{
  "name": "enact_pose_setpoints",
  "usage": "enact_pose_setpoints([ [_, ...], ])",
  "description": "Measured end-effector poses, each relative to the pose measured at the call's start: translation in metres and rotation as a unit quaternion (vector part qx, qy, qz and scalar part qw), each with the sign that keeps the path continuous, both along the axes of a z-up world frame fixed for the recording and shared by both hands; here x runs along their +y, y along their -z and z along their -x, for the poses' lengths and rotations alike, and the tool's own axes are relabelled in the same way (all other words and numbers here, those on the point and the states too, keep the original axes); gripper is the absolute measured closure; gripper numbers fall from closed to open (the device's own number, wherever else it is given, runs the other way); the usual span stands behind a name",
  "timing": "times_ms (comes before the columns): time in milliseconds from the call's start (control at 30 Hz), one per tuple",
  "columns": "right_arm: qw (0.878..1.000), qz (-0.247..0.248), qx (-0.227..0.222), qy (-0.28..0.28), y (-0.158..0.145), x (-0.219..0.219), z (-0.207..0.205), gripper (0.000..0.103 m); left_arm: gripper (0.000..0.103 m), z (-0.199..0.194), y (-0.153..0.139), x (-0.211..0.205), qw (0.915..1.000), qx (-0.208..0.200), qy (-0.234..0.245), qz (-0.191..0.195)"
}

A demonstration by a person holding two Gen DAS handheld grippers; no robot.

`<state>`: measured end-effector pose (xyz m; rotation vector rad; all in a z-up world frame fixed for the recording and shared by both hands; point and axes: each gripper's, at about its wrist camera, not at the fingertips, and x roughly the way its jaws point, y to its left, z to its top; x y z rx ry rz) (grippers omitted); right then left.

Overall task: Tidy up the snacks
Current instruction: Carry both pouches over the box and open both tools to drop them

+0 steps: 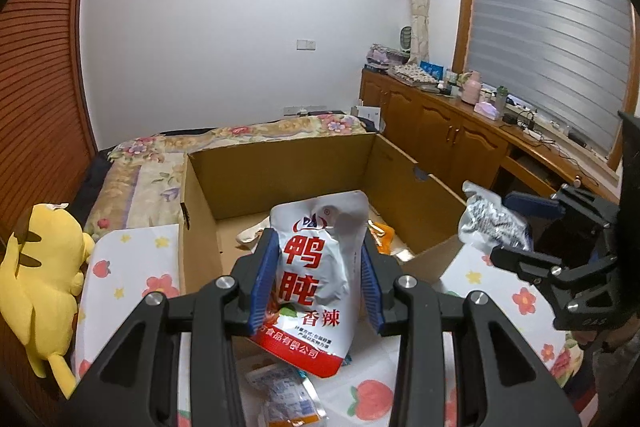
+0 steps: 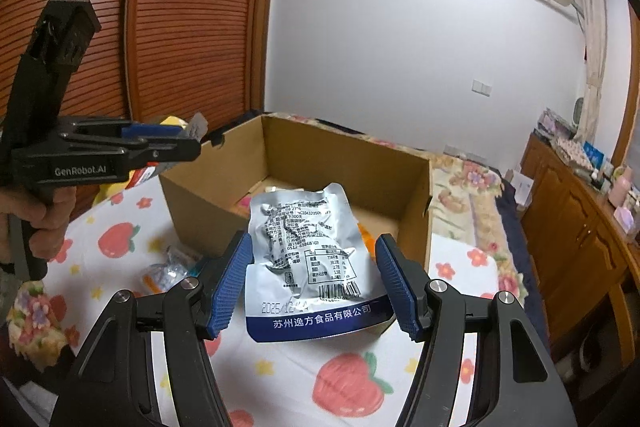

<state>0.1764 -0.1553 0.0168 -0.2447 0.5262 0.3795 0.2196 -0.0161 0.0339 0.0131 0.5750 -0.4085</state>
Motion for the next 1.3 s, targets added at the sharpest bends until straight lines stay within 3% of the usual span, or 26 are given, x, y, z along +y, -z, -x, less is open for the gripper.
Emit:
enact_pose_setpoints([
  [333,1.000,0.015,0.009,0.012,0.000,0.011,-0.043,0.038,0.065,-0.044,0.020,0.014,0.9984,0.042,-0.037,-0.009],
  [600,0.999,0.013,0.029,0.026,0.012,0.012,-0.074,0.038,0.065,-0.064,0.023,0.007,0.9973,0.050,-0.046,-0.027],
  [867,0.996,-0.002,0.072,0.052,0.028,0.005,-0.114,0.038,0.064,-0.071,0.038,-0.003,0.9961,0.065,-0.046,-0.039],
  [1167,0.991,-0.003,0.113,0.072,0.051,0.001,-0.132,0.038,0.062,-0.073,0.049,-0.004,0.9951,0.080,-0.043,-0.040],
  [1300,0.990,0.005,0.116,0.076,0.055,0.005,-0.133,0.037,0.051,-0.069,0.048,-0.004,0.9955,0.077,-0.040,-0.038],
])
